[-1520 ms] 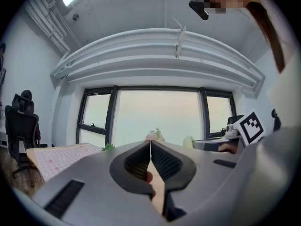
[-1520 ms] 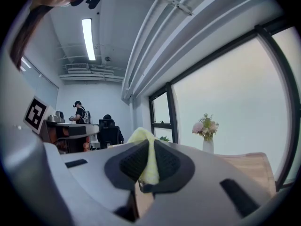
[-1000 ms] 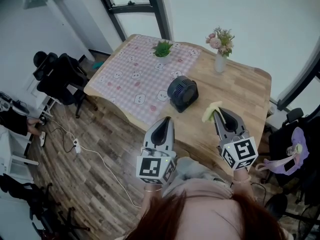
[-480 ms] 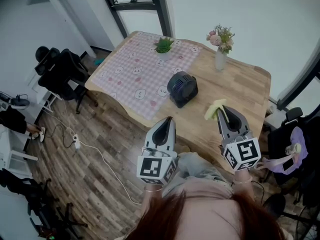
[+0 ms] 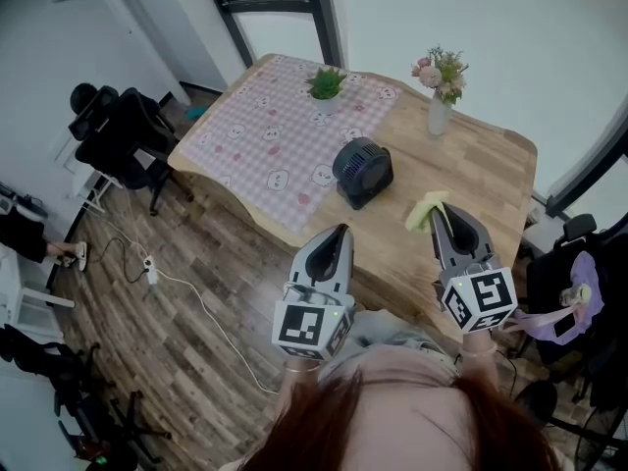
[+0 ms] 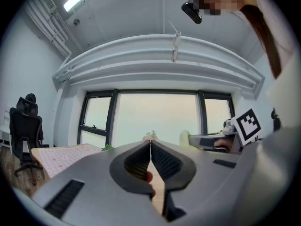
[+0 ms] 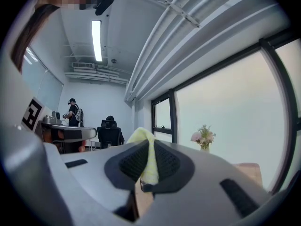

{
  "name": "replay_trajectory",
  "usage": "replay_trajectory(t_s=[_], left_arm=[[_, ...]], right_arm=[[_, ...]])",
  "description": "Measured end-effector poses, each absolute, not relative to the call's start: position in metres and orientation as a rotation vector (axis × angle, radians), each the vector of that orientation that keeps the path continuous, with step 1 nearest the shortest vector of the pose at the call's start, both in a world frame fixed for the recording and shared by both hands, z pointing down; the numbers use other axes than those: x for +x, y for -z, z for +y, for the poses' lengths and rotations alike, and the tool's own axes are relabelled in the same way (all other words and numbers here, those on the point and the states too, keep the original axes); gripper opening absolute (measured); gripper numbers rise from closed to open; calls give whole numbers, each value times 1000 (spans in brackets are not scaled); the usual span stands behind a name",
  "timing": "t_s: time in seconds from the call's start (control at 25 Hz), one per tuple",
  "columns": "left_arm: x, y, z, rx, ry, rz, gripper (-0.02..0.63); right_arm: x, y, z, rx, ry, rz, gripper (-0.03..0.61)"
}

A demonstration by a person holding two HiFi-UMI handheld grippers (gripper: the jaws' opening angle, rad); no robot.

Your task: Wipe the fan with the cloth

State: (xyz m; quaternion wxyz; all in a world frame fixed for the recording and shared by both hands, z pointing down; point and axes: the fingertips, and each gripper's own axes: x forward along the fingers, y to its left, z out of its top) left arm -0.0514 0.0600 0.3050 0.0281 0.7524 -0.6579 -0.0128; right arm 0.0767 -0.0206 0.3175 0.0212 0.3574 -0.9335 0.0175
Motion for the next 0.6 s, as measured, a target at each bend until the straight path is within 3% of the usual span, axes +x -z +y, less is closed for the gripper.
replay_trajectory(t_s=[0.6], left_arm=[[-68,-287,25,2385,20,-1963,12]], right_arm=[[68,-303,-46,1166,-68,-2860,29]])
